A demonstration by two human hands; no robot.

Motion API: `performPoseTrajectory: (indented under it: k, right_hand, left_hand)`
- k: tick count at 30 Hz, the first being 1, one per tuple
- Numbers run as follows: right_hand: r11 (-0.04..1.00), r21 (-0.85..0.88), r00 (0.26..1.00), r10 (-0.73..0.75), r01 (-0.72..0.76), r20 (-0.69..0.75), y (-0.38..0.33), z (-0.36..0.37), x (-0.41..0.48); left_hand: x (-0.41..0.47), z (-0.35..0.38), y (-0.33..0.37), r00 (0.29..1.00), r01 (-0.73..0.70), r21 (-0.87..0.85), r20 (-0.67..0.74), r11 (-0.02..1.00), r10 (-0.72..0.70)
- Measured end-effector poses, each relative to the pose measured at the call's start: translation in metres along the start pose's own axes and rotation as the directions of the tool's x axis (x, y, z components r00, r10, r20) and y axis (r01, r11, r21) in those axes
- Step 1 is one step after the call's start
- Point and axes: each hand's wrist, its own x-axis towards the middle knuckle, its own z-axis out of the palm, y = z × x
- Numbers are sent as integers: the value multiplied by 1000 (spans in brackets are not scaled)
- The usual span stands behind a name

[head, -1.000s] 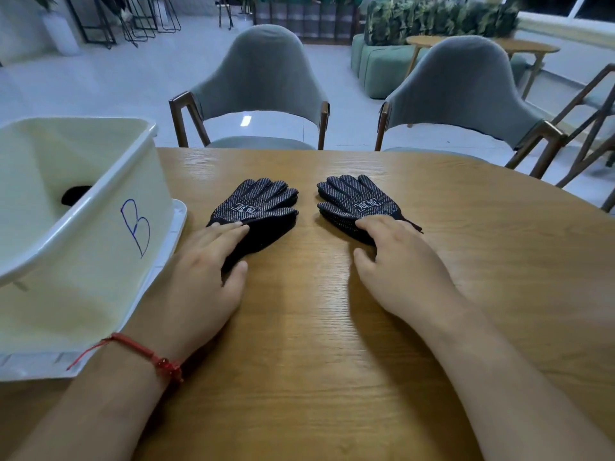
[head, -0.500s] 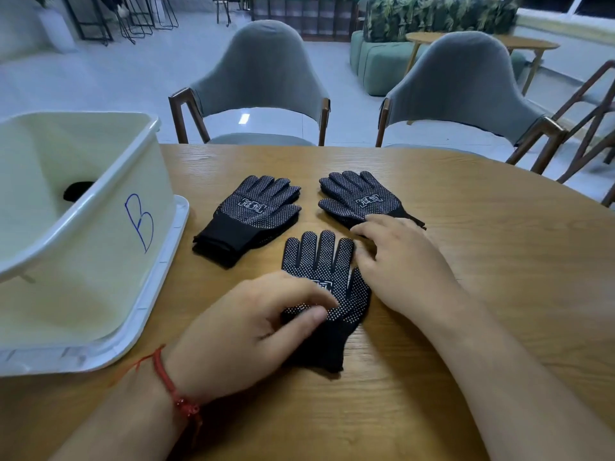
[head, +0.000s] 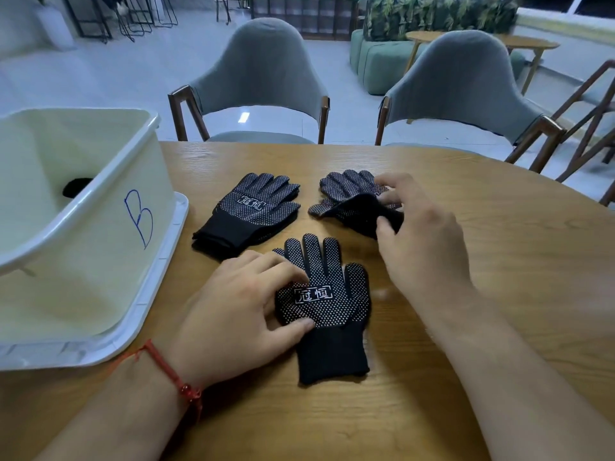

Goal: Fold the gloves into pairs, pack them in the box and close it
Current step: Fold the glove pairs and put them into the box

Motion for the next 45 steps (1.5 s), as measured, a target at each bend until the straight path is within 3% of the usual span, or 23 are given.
performPoseTrajectory:
  k: [2, 5, 7, 9, 11, 13, 17, 20, 23, 29, 34, 39, 45]
  right_hand:
    - [999, 5, 996, 35, -36, 81, 7, 4, 2]
    - [987, -134, 974, 117, -92, 192, 11, 5, 6]
    - [983, -150, 971, 133, -104, 196, 8, 3, 5]
    - [991, -36, 979, 133, -129, 156, 3, -1, 3]
    - [966, 186, 975, 153, -182, 160, -5, -5, 3]
    - [870, 416, 957, 184, -264, 223, -18, -11, 3]
    - [518, 770, 924, 128, -373, 361, -44, -28, 3]
    - [315, 852, 900, 17, -418, 435, -55, -38, 6]
    - [261, 872, 892, -74, -413, 445, -60, -37, 10]
    - [308, 887, 915, -99, -345, 390, -69, -22, 20]
    - [351, 840, 889, -44, -414, 456, -54, -12, 4]
    - [579, 700, 849, -25, -418, 527, -28, -10, -32]
    - [941, 330, 921, -57, -80, 386, -11, -16, -51]
  left_hand:
    - [-1, 2, -2, 1000, 11, -26, 11, 1000, -11]
    - [-2, 7, -7, 998, 42, -47, 57, 998, -40]
    - [-2, 9, -9, 997, 47, -43, 64, 998, -44]
    - [-2, 9, -9, 997, 49, -42, 61, 998, -46]
    - [-1, 9, -10, 997, 46, -47, 55, 998, -44]
    - [-1, 9, -11, 998, 42, -48, 53, 998, -39]
    - [-1, 10, -11, 998, 34, -36, 59, 999, -32]
    - [0, 11, -12, 997, 34, -32, 74, 999, -32]
    - [3, 9, -14, 994, 15, -24, 111, 1000, -12]
    - [-3, 7, -9, 995, 72, -44, 71, 996, -69]
    - [1, 9, -11, 992, 67, -23, 104, 997, -65]
    - [3, 13, -17, 991, 43, 2, 125, 999, -43]
    - [1, 14, -16, 992, 60, 33, 113, 998, -64]
